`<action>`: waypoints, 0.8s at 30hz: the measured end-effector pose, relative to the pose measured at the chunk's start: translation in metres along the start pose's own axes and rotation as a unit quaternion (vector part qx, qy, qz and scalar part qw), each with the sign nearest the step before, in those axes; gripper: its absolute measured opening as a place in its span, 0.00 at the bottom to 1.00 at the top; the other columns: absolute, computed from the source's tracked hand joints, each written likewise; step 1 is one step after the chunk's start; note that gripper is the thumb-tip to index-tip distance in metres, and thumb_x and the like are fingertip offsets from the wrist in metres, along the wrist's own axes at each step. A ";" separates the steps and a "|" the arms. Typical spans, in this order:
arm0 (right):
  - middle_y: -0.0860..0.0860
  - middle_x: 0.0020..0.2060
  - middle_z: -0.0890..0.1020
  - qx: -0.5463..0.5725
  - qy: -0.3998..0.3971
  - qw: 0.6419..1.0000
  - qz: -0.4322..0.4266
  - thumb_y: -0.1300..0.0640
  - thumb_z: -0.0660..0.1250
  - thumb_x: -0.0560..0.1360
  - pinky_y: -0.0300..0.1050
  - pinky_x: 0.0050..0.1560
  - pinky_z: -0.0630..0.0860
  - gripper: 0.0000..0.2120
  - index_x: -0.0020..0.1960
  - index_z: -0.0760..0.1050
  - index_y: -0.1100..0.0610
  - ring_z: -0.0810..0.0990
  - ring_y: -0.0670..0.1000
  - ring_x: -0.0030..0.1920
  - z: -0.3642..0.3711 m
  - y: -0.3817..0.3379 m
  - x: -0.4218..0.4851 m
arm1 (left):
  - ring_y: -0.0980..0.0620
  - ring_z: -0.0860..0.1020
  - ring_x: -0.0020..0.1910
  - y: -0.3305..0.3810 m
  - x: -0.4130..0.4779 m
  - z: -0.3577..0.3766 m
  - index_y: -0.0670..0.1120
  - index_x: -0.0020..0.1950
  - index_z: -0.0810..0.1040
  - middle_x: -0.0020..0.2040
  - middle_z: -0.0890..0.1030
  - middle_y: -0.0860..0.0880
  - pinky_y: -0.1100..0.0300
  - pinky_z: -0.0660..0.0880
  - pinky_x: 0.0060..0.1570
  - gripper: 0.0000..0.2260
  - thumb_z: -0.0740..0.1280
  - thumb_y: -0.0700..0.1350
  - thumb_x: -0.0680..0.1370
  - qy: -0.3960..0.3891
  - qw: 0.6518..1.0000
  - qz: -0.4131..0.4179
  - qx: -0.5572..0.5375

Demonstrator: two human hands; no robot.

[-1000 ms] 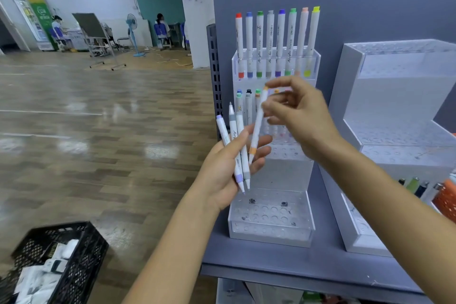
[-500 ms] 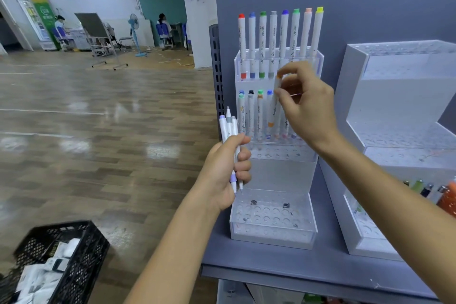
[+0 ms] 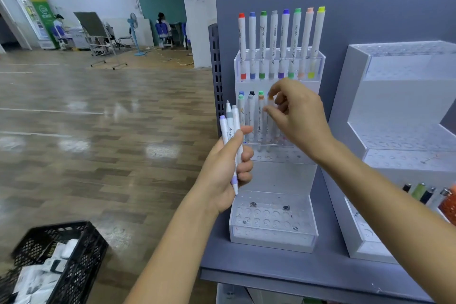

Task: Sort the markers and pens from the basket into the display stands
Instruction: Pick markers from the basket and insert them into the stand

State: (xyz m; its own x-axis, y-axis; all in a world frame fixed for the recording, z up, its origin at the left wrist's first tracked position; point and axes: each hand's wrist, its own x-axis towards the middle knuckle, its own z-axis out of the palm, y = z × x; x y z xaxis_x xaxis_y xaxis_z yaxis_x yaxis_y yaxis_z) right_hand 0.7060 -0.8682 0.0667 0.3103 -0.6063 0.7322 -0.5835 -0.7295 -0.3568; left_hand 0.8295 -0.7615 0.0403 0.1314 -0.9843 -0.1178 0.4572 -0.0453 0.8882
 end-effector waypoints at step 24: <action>0.47 0.38 0.80 0.183 0.126 0.974 0.049 0.62 0.67 0.74 0.47 0.46 0.80 0.10 0.54 0.72 0.54 0.80 0.48 0.39 -0.030 0.007 0.000 | 0.58 0.56 0.22 -0.004 0.006 0.002 0.48 0.57 0.76 0.27 0.60 0.53 0.67 0.55 0.20 0.12 0.59 0.53 0.81 -0.014 0.994 0.025 0.102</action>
State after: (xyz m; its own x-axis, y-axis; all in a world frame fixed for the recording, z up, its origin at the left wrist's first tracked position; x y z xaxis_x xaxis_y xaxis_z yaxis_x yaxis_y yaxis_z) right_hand 0.6795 -0.8644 0.0815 0.0451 -0.6150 0.7872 -0.2793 -0.7644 -0.5811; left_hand 0.8262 -0.7672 0.0371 0.1238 -0.9904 -0.0621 0.2627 -0.0276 0.9645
